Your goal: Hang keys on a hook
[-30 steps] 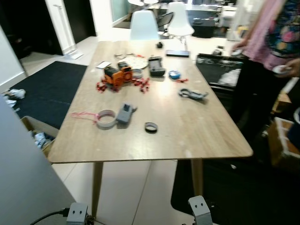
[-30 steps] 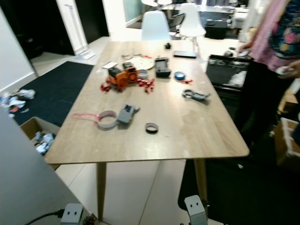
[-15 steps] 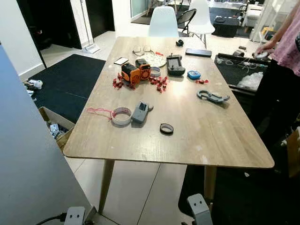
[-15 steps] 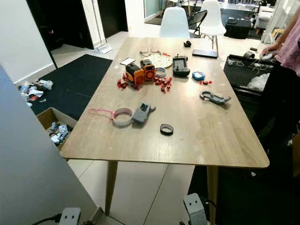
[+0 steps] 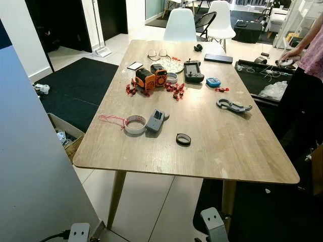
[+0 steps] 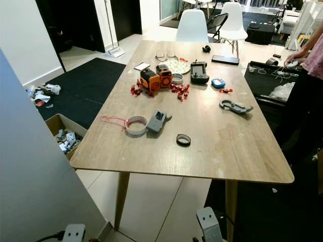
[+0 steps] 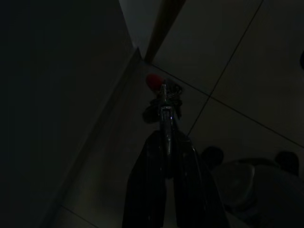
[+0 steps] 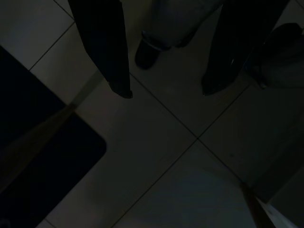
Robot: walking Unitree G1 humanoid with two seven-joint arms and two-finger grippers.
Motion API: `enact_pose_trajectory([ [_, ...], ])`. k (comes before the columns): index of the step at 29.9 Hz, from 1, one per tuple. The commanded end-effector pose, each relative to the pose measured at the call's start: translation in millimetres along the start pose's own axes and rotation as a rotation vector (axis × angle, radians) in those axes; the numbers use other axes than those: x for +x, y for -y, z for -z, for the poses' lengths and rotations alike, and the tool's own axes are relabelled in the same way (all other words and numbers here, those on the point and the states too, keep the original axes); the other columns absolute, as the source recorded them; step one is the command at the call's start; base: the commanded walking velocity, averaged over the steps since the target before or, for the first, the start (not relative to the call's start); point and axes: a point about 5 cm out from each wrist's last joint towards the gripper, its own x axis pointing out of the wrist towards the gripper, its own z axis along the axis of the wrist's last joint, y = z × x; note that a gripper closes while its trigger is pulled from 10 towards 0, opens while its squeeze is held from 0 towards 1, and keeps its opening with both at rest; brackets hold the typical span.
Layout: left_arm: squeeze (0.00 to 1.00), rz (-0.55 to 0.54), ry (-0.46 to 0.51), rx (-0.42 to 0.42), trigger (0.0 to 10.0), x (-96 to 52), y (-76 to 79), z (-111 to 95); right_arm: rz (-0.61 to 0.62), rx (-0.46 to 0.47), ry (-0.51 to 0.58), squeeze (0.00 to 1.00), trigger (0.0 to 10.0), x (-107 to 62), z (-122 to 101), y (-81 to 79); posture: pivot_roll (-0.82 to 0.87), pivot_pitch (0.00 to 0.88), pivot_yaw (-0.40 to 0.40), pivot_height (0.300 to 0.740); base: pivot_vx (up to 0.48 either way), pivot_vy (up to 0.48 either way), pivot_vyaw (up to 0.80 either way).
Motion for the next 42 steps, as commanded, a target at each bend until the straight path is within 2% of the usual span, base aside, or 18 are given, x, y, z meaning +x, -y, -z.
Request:
enact_pose_trajectory([
  [1, 0.00, 0.004, -0.006, 0.008, 10.0, -1.2, -0.6, 2.9, -0.010, -0.011, -0.005, 0.00, 10.0, 0.7, -0.3, -2.0, 0.07, 0.038, -0.039, 0.740, 0.000, 0.000, 0.80],
  [29, 0.00, 0.021, 0.030, 0.011, 10.0, -0.5, 3.9, -1.2, -0.002, -0.007, -0.002, 0.00, 10.0, -0.1, 0.9, -1.0, 0.07, 0.039, -0.039, 0.740, 0.000, 0.000, 0.80],
  [31, 0.00, 0.021, 0.033, 0.011, 10.0, -0.6, 4.1, -1.3, 0.020, 0.068, -0.005, 0.00, 10.0, 0.0, 1.1, 1.8, 0.07, 0.041, -0.039, 0.740, 0.000, 0.000, 0.00],
  [32, 0.00, 0.021, 0.034, 0.011, 10.0, -0.7, 4.1, -1.3, 0.015, 0.077, -0.001, 0.00, 10.0, 0.0, 0.5, 1.8, 0.07, 0.044, -0.038, 0.740, 0.000, 0.000, 0.00],
  [37, 0.00, 0.022, 0.036, 0.010, 10.0, -0.9, 4.2, -1.0, -0.003, 0.071, -0.001, 0.00, 10.0, 0.0, 0.7, 0.5, 0.07, 0.047, -0.038, 0.740, 0.000, 0.000, 0.00],
  [42, 0.00, 0.024, 0.039, 0.009, 10.0, -1.1, 5.0, -0.8, -0.010, 0.080, -0.008, 0.00, 10.0, -0.6, 3.0, -0.1, 0.06, 0.049, -0.038, 0.740, 0.000, 0.000, -0.80],
])
